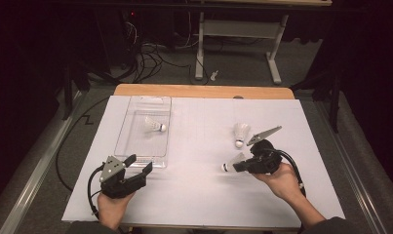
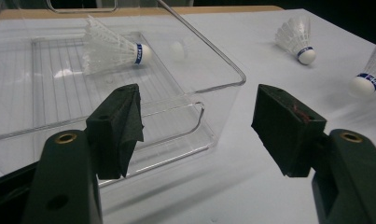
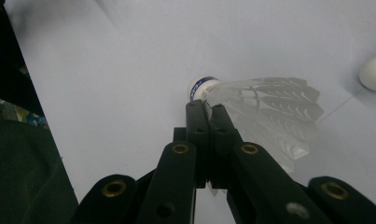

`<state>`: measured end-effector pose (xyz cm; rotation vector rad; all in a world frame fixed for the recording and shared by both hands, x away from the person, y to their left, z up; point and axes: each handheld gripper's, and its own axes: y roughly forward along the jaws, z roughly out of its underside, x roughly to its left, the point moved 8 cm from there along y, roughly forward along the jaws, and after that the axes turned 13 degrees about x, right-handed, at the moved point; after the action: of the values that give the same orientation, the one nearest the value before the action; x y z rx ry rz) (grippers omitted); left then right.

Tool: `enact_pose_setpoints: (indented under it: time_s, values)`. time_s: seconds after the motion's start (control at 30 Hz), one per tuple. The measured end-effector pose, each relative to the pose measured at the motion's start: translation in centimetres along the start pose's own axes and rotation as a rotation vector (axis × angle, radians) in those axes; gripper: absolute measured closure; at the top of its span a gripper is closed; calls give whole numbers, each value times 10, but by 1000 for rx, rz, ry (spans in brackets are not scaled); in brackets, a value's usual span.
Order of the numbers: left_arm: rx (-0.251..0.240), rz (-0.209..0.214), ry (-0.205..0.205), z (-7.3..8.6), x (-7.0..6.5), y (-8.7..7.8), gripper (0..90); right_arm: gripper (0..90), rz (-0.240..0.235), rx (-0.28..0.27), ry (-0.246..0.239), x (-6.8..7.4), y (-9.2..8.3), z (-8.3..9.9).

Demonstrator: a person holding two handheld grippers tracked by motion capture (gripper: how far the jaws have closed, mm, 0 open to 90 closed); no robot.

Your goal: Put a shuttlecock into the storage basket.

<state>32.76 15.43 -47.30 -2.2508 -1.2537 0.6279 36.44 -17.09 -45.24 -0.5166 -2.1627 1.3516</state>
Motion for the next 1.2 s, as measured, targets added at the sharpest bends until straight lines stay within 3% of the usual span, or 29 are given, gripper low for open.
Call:
enact_pose_setpoints:
  time_s: [0.6, 1.2]
  values:
    - [-2, 0, 3, -1, 0, 0, 341, 900, -19, -36, -77, 18, 0, -32]
    - [-21, -21, 61, -21, -4, -3, 340, 900, -24, -53, -82, 17, -2, -36]
